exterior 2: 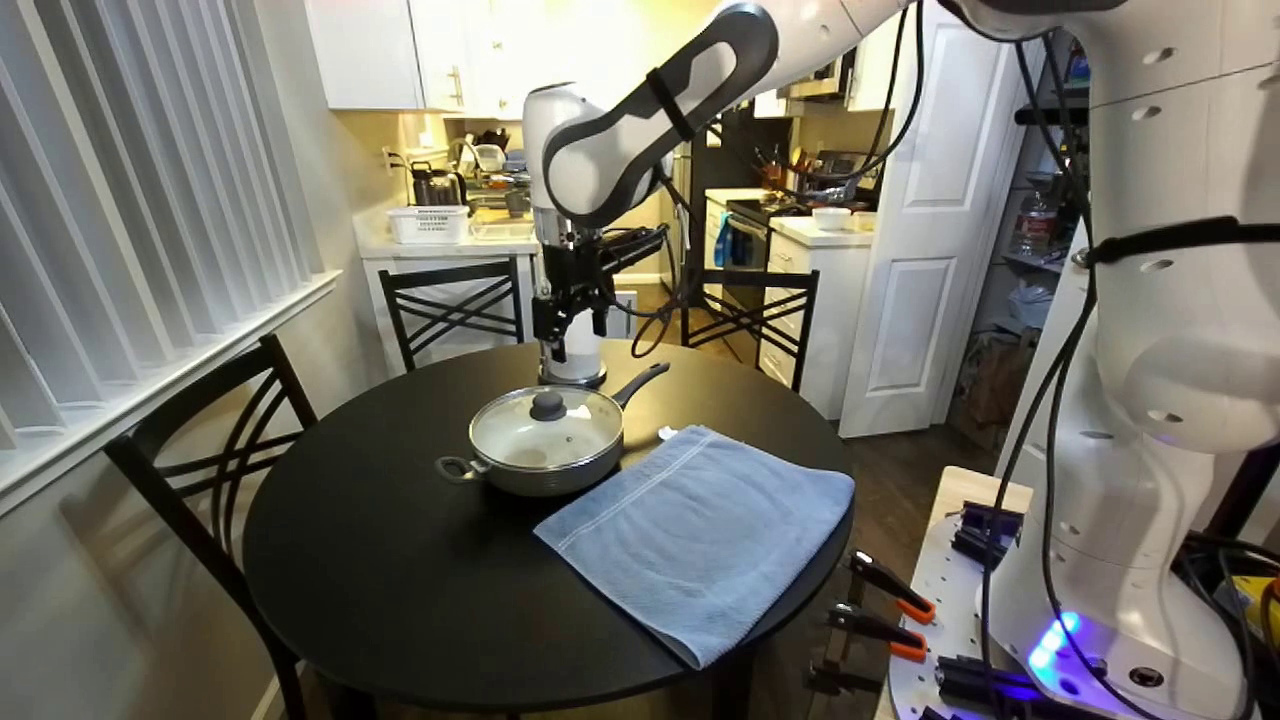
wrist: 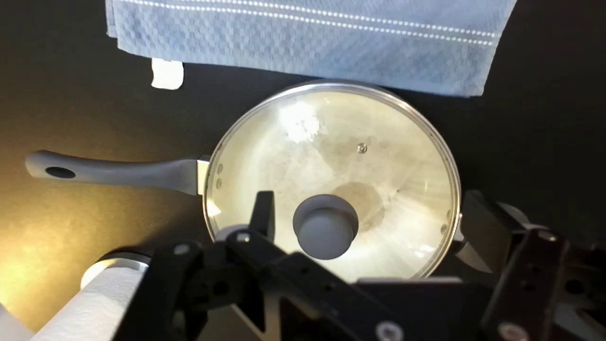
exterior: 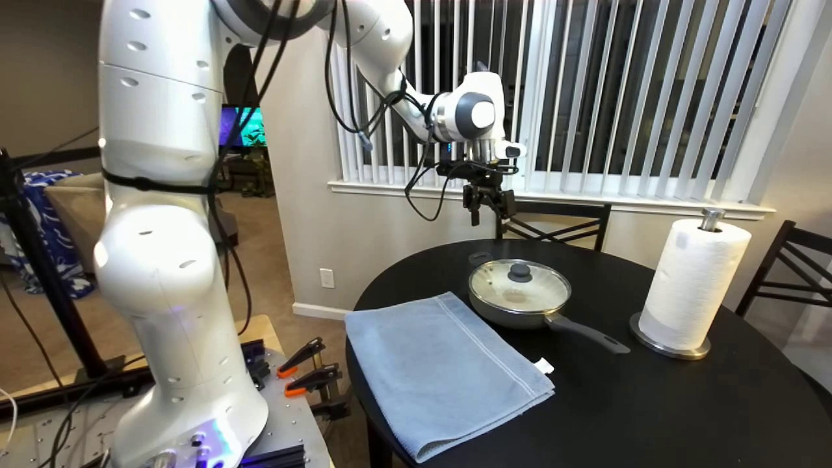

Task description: Put the glass lid on the blue towel.

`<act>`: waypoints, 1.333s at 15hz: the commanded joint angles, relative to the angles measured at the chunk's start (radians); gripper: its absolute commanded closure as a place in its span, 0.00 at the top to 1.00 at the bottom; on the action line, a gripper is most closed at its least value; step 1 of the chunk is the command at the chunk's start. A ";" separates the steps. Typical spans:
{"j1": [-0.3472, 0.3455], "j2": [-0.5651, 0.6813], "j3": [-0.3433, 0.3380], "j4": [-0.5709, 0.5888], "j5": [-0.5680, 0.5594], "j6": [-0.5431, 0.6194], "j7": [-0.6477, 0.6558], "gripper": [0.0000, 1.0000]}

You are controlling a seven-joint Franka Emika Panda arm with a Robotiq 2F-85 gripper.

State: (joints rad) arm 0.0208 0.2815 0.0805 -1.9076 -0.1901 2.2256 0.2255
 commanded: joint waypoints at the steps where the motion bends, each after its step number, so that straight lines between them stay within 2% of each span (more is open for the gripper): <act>1: 0.024 0.135 -0.025 0.150 0.066 -0.043 -0.014 1.00; 7: 0.024 0.256 -0.050 0.248 0.139 -0.057 -0.002 1.00; 15: 0.018 0.348 -0.098 0.295 0.212 -0.036 0.045 1.00; 20: 0.014 0.393 -0.093 0.320 0.244 -0.012 0.063 1.00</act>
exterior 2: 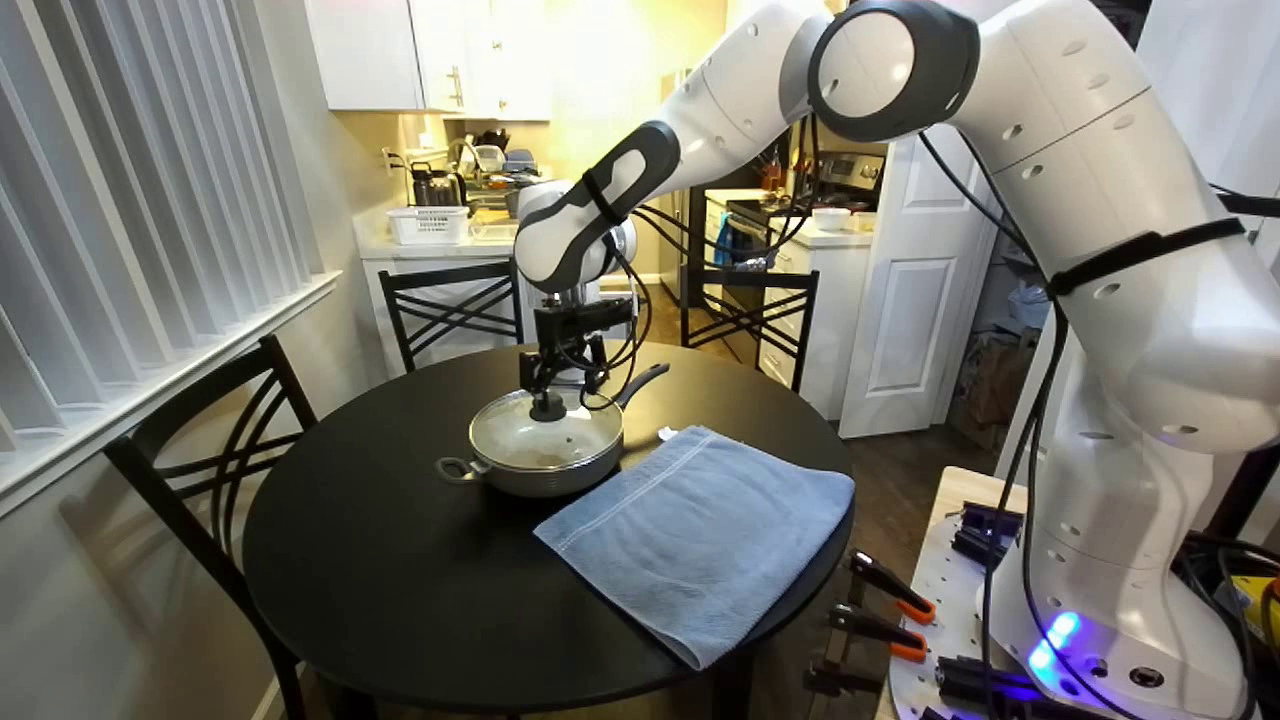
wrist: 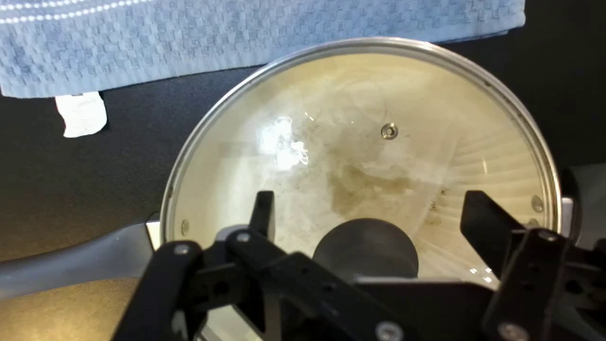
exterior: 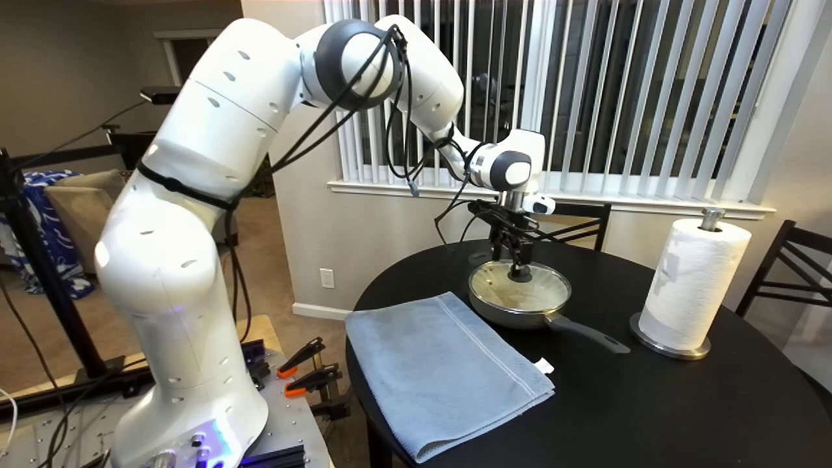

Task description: Put the glass lid on the blue towel.

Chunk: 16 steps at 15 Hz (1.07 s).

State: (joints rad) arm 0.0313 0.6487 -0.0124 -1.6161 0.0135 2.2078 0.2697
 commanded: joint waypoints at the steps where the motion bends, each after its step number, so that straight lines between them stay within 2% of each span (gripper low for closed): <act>1: 0.006 0.034 -0.002 0.038 0.044 0.005 0.022 1.00; 16: 0.036 0.158 -0.044 0.195 0.033 0.037 0.116 1.00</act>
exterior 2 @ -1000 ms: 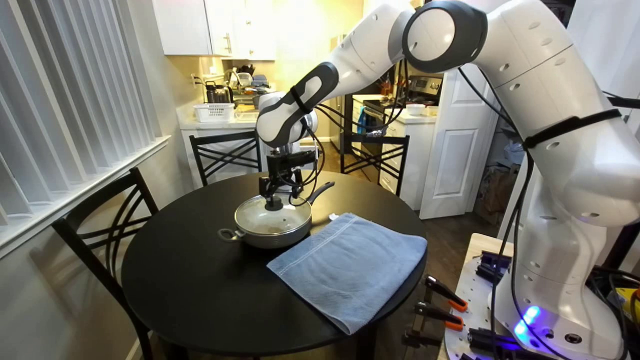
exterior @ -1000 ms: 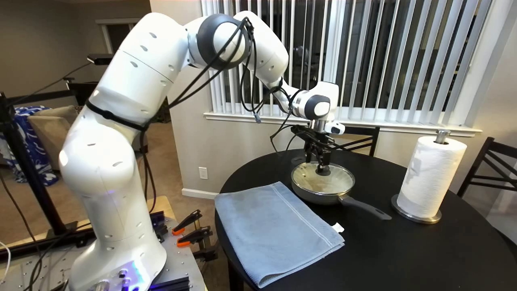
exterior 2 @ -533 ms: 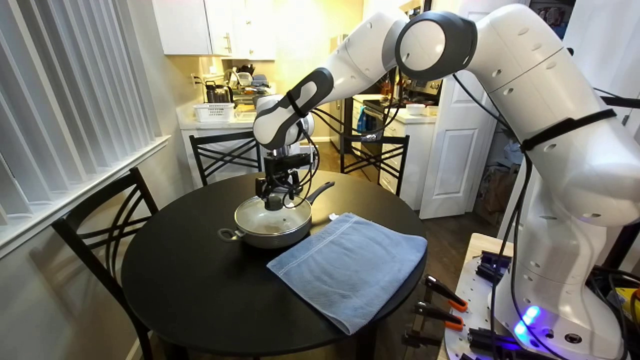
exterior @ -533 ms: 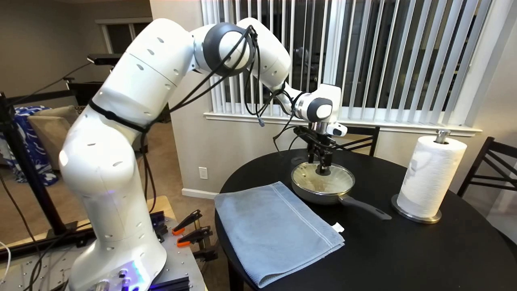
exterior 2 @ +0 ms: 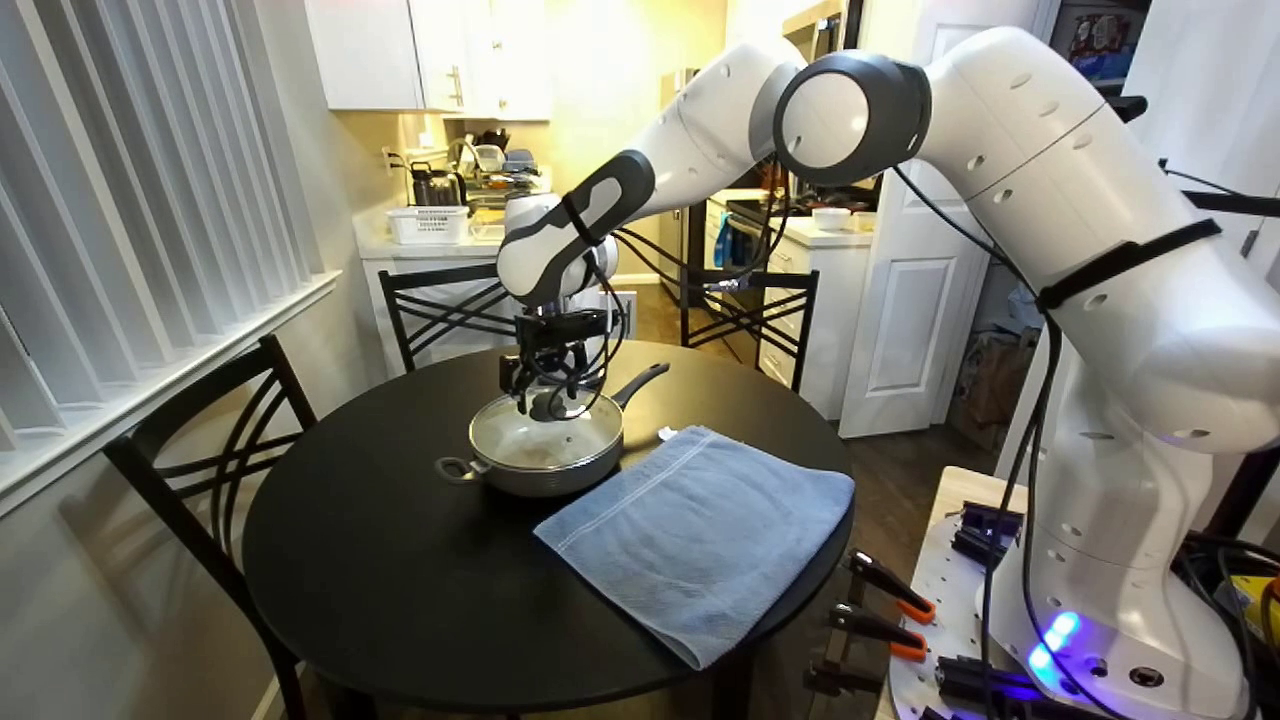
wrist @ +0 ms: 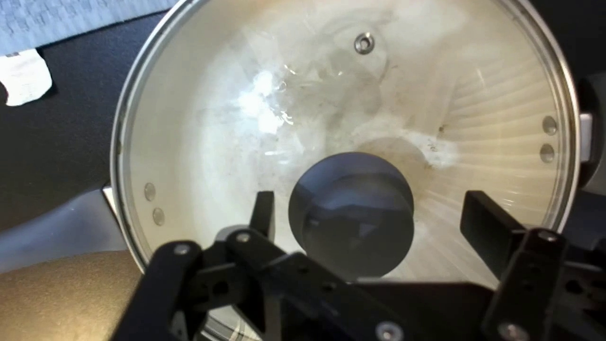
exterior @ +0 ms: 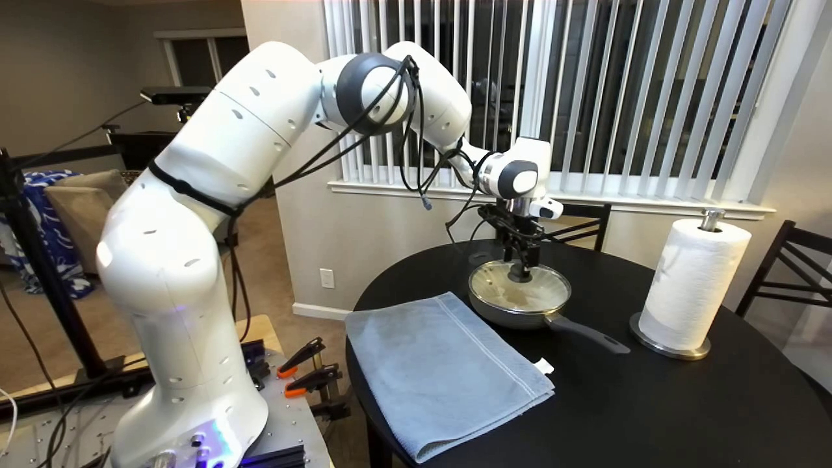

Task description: Put the glass lid on the blue towel.

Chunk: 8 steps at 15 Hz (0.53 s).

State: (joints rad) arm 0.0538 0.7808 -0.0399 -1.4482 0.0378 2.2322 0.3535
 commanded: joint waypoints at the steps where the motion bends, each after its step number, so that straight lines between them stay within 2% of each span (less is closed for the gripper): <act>1: 0.012 0.030 -0.018 0.031 0.011 0.012 0.037 1.00; 5: 0.007 0.040 -0.022 0.045 0.016 0.012 0.049 1.00; 6: 0.007 0.041 -0.024 0.048 0.016 0.011 0.050 0.95; 7: 0.006 0.041 -0.025 0.050 0.017 0.011 0.052 0.73; 8: 0.006 0.040 -0.026 0.051 0.017 0.012 0.053 0.71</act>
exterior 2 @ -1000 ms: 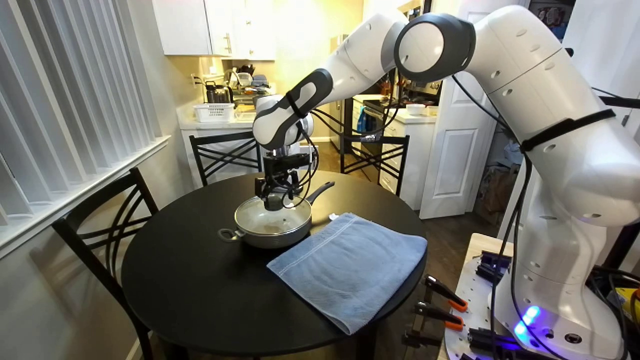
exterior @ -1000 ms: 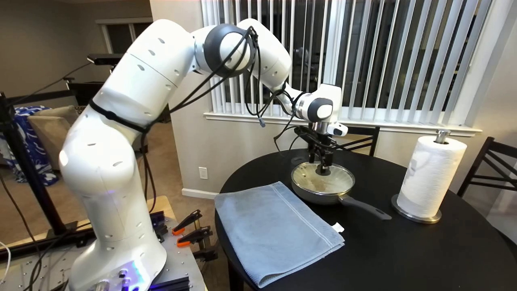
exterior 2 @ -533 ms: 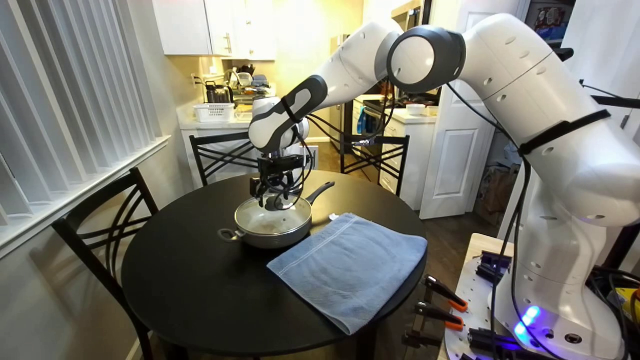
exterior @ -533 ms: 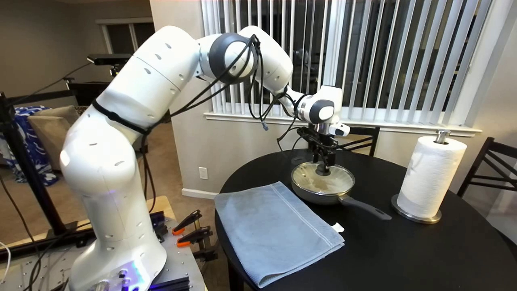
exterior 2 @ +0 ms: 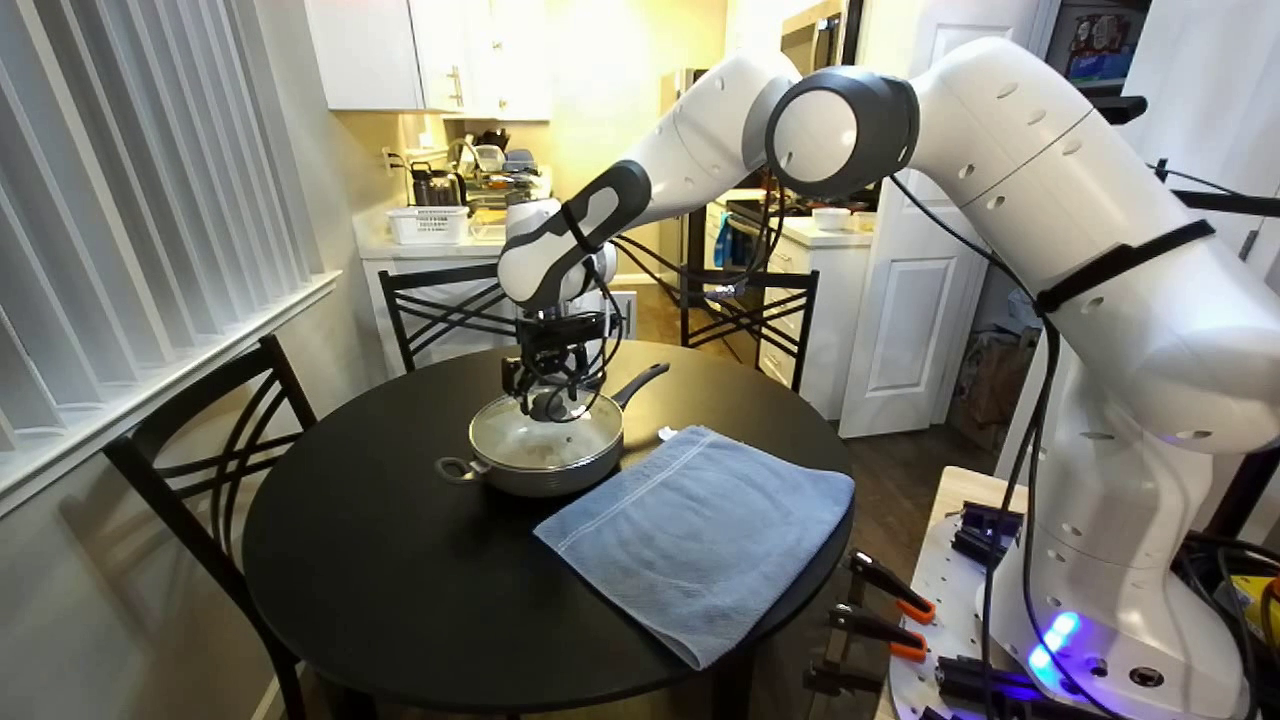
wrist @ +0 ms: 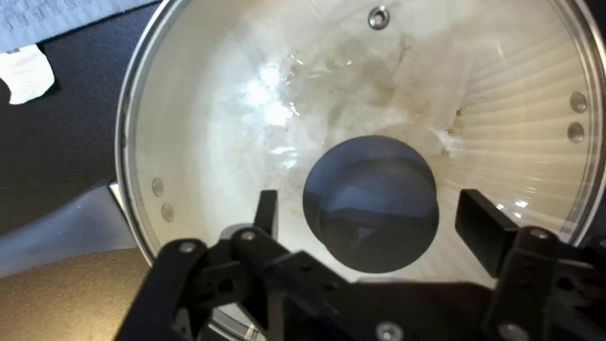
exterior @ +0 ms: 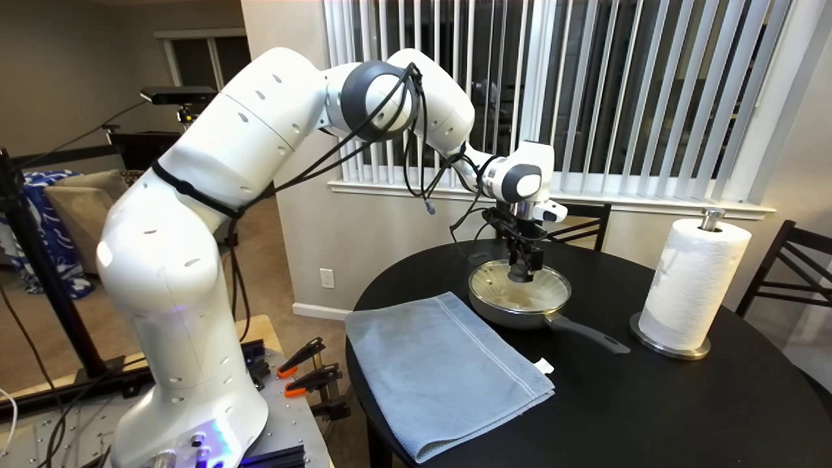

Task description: Put the glass lid on the blue towel.

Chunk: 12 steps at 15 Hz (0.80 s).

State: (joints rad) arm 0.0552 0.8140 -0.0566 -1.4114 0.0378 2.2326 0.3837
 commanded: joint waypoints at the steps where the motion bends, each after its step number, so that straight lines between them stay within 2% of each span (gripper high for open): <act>1: 0.004 0.005 -0.009 0.014 0.018 0.010 0.023 0.69; 6: -0.001 0.003 -0.006 0.020 0.027 -0.007 0.021 0.35; 12: 0.000 -0.015 -0.011 0.009 0.027 -0.015 0.022 0.33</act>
State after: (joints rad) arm 0.0540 0.8140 -0.0601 -1.3985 0.0471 2.2321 0.3864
